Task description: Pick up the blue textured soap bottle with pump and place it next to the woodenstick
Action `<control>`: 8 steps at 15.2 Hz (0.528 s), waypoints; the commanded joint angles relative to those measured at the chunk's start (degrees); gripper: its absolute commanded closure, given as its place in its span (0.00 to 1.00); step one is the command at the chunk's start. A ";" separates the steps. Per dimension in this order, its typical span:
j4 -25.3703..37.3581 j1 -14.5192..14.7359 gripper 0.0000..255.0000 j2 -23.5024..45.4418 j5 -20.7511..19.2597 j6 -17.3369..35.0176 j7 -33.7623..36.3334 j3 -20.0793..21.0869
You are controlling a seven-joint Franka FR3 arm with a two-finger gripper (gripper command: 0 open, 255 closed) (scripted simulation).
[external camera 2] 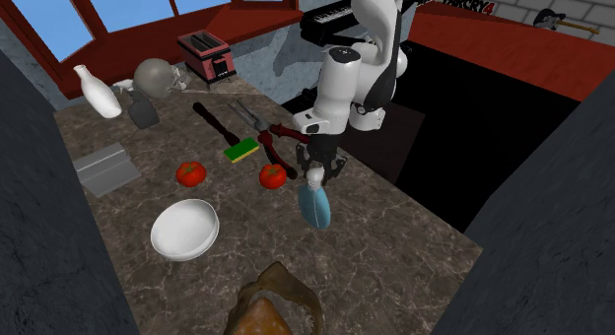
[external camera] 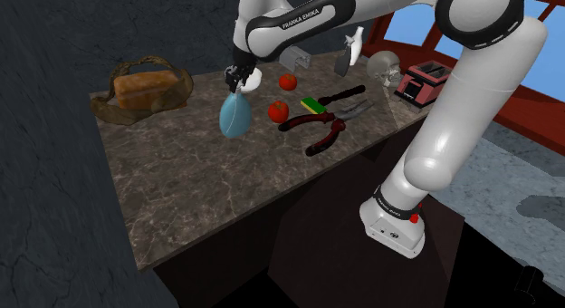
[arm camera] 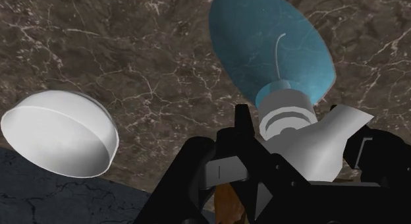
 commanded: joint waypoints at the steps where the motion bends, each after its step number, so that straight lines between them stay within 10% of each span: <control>1: 0.00 0.00 1.00 0.01 0.00 0.00 0.00 0.00; 8: 0.80 -0.02 1.00 -0.62 0.28 -1.43 -0.26 0.04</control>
